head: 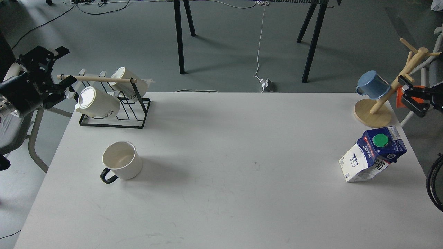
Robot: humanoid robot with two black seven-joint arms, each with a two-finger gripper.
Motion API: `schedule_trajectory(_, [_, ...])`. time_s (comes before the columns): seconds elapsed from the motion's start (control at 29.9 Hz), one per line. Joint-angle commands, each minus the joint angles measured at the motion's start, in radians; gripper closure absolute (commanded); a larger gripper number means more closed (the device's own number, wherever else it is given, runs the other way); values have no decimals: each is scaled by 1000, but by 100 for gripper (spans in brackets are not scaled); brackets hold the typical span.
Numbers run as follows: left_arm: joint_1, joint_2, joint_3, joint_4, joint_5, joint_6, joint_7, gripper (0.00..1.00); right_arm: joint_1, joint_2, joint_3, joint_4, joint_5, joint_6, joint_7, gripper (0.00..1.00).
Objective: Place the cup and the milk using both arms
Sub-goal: 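Extend the left gripper from the rack area toward the white mug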
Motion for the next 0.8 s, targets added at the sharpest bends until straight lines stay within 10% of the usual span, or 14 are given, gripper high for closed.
schedule_trajectory(0.0, [-2, 16, -15, 5, -55, 0, 0, 0, 3, 3, -4, -3, 0, 0, 0, 1])
schedule_trajectory(0.37, [-26, 26, -46, 38, 1, 0, 0, 0, 1, 21, 10, -3, 2, 0, 3, 1])
schedule_trajectory(0.77, [6, 112, -33, -153, 913, 0, 0, 0, -2, 21, 16, -14, 2, 0, 5, 1])
